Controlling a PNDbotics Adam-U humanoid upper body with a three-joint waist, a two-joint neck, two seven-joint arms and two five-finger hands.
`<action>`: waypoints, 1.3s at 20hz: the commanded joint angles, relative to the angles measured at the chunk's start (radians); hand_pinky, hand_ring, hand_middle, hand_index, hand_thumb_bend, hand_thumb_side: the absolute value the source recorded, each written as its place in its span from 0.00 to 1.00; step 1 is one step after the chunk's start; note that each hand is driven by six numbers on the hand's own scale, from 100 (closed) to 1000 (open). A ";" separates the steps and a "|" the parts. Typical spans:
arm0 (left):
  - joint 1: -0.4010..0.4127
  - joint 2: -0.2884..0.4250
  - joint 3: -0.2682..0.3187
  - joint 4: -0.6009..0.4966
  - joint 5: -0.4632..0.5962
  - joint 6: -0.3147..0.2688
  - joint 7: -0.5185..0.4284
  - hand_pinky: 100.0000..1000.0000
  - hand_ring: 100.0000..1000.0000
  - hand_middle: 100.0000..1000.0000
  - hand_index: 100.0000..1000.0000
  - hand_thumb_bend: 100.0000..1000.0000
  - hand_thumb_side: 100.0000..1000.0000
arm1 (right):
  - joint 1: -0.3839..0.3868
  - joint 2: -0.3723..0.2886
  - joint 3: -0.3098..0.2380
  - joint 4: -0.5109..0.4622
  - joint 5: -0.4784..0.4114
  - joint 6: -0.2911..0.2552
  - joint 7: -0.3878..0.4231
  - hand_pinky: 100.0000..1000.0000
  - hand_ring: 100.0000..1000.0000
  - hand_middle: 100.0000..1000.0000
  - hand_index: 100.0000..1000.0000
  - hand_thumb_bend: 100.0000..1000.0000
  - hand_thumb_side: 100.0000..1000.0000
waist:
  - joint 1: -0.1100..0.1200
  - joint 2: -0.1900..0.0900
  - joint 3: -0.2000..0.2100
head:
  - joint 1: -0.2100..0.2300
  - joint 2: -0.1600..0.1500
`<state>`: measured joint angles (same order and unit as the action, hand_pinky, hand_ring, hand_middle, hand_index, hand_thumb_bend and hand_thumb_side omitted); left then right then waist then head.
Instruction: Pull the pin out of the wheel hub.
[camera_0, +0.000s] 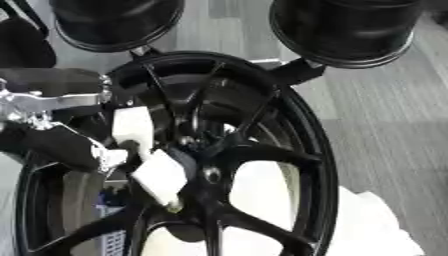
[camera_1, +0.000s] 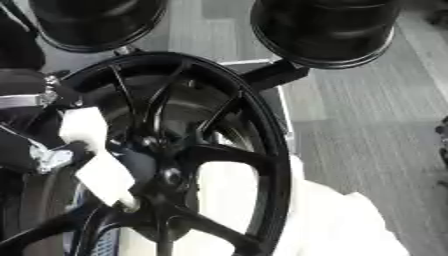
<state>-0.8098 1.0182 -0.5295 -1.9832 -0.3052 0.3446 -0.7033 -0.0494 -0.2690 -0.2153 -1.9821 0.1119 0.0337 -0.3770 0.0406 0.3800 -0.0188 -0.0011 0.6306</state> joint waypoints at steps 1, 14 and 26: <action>-0.016 0.013 0.012 -0.004 0.003 0.017 0.015 0.75 0.61 0.36 0.81 0.00 0.42 | -0.003 -0.011 -0.004 -0.018 -0.010 0.001 -0.003 0.75 0.54 0.48 0.67 0.00 0.51 | -0.003 -0.019 0.001 | 0.002 -0.015; 0.001 0.018 0.048 -0.014 0.074 0.050 0.131 0.58 0.40 0.10 0.44 0.00 0.13 | -0.002 -0.008 -0.006 -0.018 -0.018 0.005 -0.008 0.75 0.54 0.48 0.67 0.00 0.52 | -0.004 -0.019 0.002 | -0.003 -0.015; 0.000 -0.006 0.162 0.005 0.177 0.073 0.329 0.52 0.30 0.00 0.32 0.00 0.17 | 0.002 -0.003 -0.009 -0.018 -0.020 0.008 -0.013 0.75 0.55 0.49 0.67 0.00 0.52 | -0.009 -0.021 0.008 | -0.011 -0.021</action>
<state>-0.7972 0.9959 -0.4089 -1.9767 -0.1384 0.4198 -0.3978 -0.0441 -0.2598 -0.2157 -1.9821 0.0941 0.0437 -0.3878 0.0345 0.3797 -0.0113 -0.0078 0.6223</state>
